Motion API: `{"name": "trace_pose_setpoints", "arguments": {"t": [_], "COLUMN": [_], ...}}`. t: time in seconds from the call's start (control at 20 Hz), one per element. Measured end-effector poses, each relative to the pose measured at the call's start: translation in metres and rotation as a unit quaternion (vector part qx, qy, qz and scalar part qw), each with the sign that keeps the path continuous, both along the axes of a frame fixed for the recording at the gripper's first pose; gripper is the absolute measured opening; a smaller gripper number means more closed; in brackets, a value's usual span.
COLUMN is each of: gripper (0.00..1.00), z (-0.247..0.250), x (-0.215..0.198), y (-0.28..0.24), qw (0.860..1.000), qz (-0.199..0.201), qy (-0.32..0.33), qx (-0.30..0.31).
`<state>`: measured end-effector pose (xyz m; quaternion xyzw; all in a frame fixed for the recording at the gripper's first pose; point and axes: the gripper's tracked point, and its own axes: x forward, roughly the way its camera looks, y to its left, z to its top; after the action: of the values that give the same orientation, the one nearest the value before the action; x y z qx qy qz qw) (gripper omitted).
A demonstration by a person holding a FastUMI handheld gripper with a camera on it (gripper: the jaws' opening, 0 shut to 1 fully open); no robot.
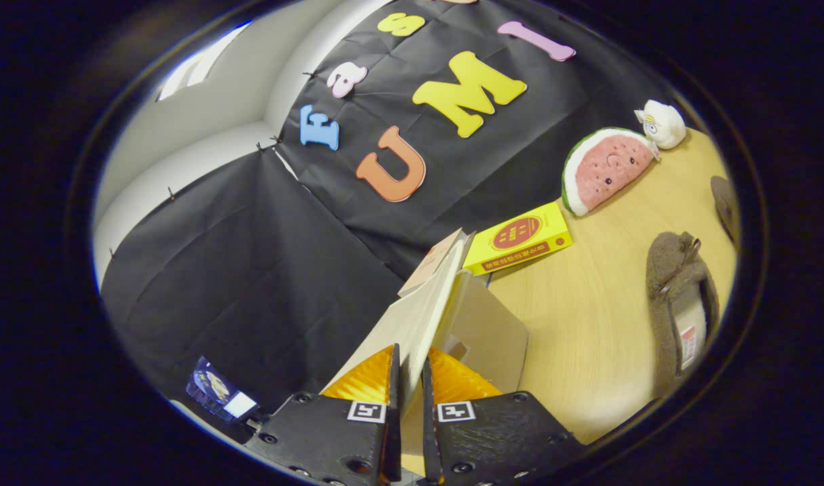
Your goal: Open the storage box then place both shoes into the box .Put the left shoe in first, then the right shoe, with the right side of both shoes facing outward in a uniform manner.
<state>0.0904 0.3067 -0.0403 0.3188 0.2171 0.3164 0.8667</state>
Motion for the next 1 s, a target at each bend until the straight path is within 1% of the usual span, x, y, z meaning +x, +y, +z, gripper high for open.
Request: {"name": "trace_pose_setpoints", "arguments": {"t": [0.05, 0.15, 0.3, 0.5, 0.75, 1.0], "gripper": [0.13, 0.00, 0.00, 0.00, 0.00, 0.00], "z": [0.006, 0.025, 0.074, 0.122, 0.164, 0.182], "x": [-0.002, -0.003, -0.007, -0.010, -0.031, -0.032], "y": [0.000, 0.005, 0.020, 0.058, 0.127, 0.198], "qw": [1.000, 1.000, 0.999, 0.996, 0.986, 0.981], "qz": [-0.001, 0.004, 0.021, 0.045, 0.068, 0.094], "qy": [-0.003, -0.016, -0.042, -0.074, -0.138, -0.140], "qx": [-0.006, -0.013, 0.000, -0.028, -0.066, -0.092]}}
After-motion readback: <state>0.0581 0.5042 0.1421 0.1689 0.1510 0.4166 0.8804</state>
